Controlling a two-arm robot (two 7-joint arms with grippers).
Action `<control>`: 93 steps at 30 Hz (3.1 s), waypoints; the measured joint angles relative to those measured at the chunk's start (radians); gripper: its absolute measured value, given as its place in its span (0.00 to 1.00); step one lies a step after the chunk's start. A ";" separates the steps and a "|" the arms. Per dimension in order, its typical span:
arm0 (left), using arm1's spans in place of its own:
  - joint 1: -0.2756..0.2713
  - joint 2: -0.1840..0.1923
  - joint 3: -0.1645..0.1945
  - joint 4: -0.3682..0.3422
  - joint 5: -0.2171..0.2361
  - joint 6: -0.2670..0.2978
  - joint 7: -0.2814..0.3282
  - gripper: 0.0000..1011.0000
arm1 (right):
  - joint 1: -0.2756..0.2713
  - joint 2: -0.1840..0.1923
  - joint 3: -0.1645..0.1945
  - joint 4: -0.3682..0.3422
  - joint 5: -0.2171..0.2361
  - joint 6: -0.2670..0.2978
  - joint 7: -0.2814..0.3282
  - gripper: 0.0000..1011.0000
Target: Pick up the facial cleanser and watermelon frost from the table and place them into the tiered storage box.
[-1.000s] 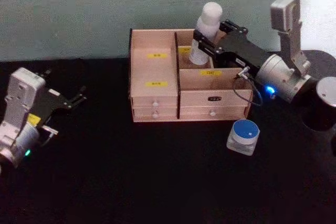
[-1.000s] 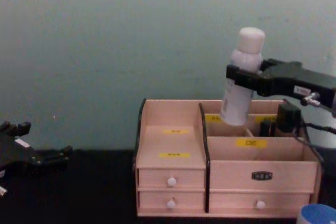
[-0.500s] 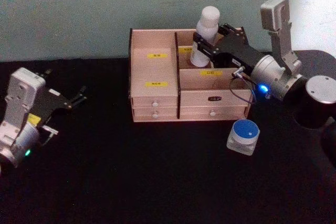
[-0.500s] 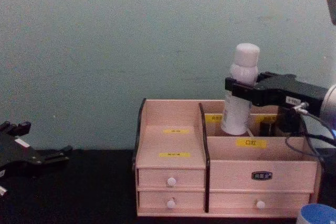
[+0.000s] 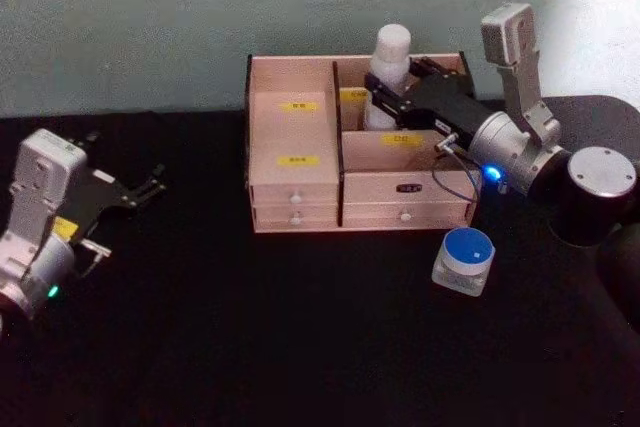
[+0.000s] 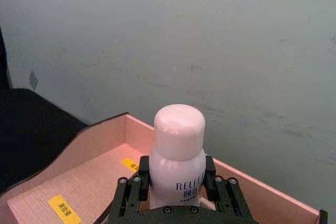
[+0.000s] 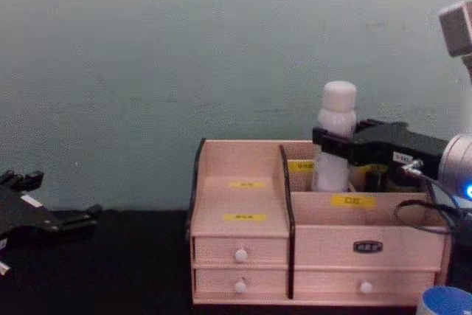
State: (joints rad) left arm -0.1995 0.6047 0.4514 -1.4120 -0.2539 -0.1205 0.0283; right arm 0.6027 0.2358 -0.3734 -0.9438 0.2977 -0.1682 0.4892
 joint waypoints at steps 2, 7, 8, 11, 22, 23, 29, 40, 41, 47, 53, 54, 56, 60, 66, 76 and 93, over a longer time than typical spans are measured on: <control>0.000 0.000 0.000 0.000 0.000 0.000 0.000 0.99 | 0.005 -0.004 0.000 0.015 -0.003 0.000 0.004 0.59; 0.000 0.000 0.000 0.000 0.000 0.000 0.000 0.99 | 0.010 -0.010 0.002 0.030 -0.007 0.008 0.009 0.59; 0.000 0.000 0.000 0.000 0.000 0.000 0.000 0.99 | 0.010 -0.011 0.002 0.032 -0.009 0.011 0.009 0.59; 0.000 0.000 0.000 0.000 0.000 0.000 0.000 0.99 | 0.011 -0.012 0.002 0.035 -0.011 0.017 0.011 0.59; 0.000 0.000 0.000 0.000 0.000 0.000 0.000 0.99 | 0.012 -0.013 0.002 0.037 -0.017 0.027 0.012 0.59; 0.000 0.000 0.000 0.000 0.000 0.000 0.000 0.99 | 0.012 -0.013 0.002 0.037 -0.017 0.027 0.012 0.59; 0.000 0.000 0.000 0.000 0.000 0.000 0.000 0.99 | 0.011 -0.012 0.002 0.037 -0.016 0.027 0.012 0.59; 0.000 0.000 0.000 0.000 0.000 0.000 0.000 0.99 | 0.011 -0.012 0.002 0.035 -0.015 0.026 0.012 0.88; 0.000 0.000 0.000 0.000 0.000 0.000 0.000 0.99 | 0.011 -0.012 0.002 0.035 -0.015 0.025 0.012 0.92; 0.000 0.000 0.000 0.000 0.000 0.000 0.000 0.99 | 0.011 -0.012 0.002 0.035 -0.014 0.025 0.012 0.99; 0.000 0.000 0.000 0.000 0.000 0.000 0.000 0.99 | -0.020 0.010 0.007 -0.035 -0.004 0.029 0.029 0.99; 0.000 0.000 0.000 0.000 0.000 0.000 0.000 0.99 | -0.028 0.016 0.010 -0.051 -0.002 0.031 0.030 0.99; 0.000 0.000 0.000 0.000 0.000 0.000 0.000 0.99 | -0.053 0.034 0.018 -0.105 0.008 0.041 0.032 0.99; 0.000 0.000 0.000 0.000 0.000 0.000 0.000 0.99 | -0.103 0.073 0.035 -0.205 0.026 0.069 0.026 0.99; 0.000 0.000 0.000 0.000 0.000 0.000 0.000 0.99 | -0.192 0.146 0.059 -0.357 0.055 0.126 0.018 0.99; 0.000 0.000 0.000 0.000 0.000 0.000 0.000 0.99 | -0.366 0.296 0.097 -0.584 0.113 0.228 0.021 0.99; 0.000 0.000 0.000 0.000 0.000 0.000 0.000 0.99 | -0.558 0.424 0.128 -0.731 0.201 0.357 -0.026 0.99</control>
State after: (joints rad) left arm -0.1995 0.6047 0.4514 -1.4119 -0.2539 -0.1205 0.0283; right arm 0.0445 0.6599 -0.2454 -1.6744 0.4989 0.1892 0.4635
